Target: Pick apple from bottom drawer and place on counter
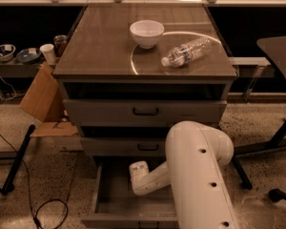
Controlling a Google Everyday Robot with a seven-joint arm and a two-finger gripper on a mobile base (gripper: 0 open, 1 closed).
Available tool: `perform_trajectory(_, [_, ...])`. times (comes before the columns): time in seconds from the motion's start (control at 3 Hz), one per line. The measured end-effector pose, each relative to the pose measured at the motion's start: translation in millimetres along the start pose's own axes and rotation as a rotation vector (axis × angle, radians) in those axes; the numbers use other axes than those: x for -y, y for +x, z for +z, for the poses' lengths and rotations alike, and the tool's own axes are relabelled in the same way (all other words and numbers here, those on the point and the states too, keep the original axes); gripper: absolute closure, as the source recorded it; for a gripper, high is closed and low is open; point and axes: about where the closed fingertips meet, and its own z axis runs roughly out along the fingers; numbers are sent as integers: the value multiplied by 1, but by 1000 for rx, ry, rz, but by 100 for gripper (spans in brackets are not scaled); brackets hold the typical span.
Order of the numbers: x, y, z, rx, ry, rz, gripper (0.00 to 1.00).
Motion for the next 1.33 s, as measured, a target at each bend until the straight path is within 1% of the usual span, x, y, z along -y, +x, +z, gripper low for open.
perform_trajectory(0.33, [-33,25,-44,33,1,-51,100])
perform_trajectory(0.67, [-62,42,-107,118,10,-134,100])
perform_trajectory(1.0, [-78,43,-172,185,24,-232,100])
perform_trajectory(1.33, [-86,44,-253,203,35,-241,100])
